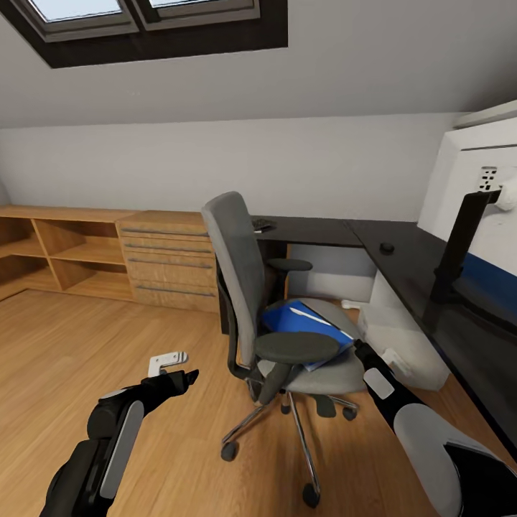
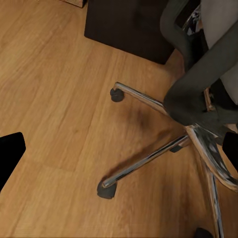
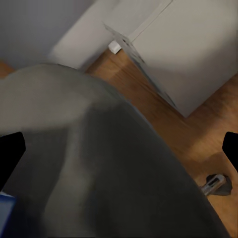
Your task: In the bedroom, organize the workspace by keeping the computer under the desk, ensuring the monitor is on the desk, placing the keyboard on the desk next to the monitor, placing the mouse on the desk next to the keyboard, moving the folder from the swivel chair onto the desk next to the mouse, stacking the notebook on top of the folder with the pen on top of the notebook, and positioning the swivel chair next to the desk.
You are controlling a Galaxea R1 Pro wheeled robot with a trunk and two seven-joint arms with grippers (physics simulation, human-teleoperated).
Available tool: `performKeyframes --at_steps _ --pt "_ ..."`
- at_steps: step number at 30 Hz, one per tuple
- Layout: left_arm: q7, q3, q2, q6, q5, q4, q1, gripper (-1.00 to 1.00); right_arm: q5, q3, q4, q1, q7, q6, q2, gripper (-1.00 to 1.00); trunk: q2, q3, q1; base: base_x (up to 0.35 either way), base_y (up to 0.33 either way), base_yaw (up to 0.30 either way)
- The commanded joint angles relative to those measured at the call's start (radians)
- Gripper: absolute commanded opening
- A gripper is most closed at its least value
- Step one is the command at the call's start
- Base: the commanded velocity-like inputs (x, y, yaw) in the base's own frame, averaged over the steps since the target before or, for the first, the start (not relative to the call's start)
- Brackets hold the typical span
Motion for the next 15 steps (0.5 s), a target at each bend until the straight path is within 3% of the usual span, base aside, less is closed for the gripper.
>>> performKeyframes --at_steps 1,4,11,15 --pt "0.003 0.002 -0.001 0.005 0.008 -0.001 -0.001 1.0 -0.011 0.005 0.0 -0.001 -0.002 -0.004 -0.003 1.0 0.0 -0.001 0.0 0.185 0.0 0.0" --pt "0.003 0.002 -0.001 0.005 0.008 -0.001 -0.001 1.0 -0.011 0.005 0.0 0.0 -0.001 -0.005 -0.007 1.0 0.0 -0.001 0.0 0.197 0.0 0.0" --pt "0.003 0.003 0.0 0.005 0.009 -0.001 -0.001 1.0 -0.013 0.002 0.001 0.001 -0.006 -0.002 -0.022 1.0 0.0 -0.001 0.0 0.007 0.0 0.0" --pt "0.003 0.003 0.001 0.005 0.009 -0.001 -0.001 1.0 -0.071 -0.037 0.002 0.001 -0.019 0.027 -0.028 1.0 0.0 -0.001 0.0 0.128 0.0 0.0"
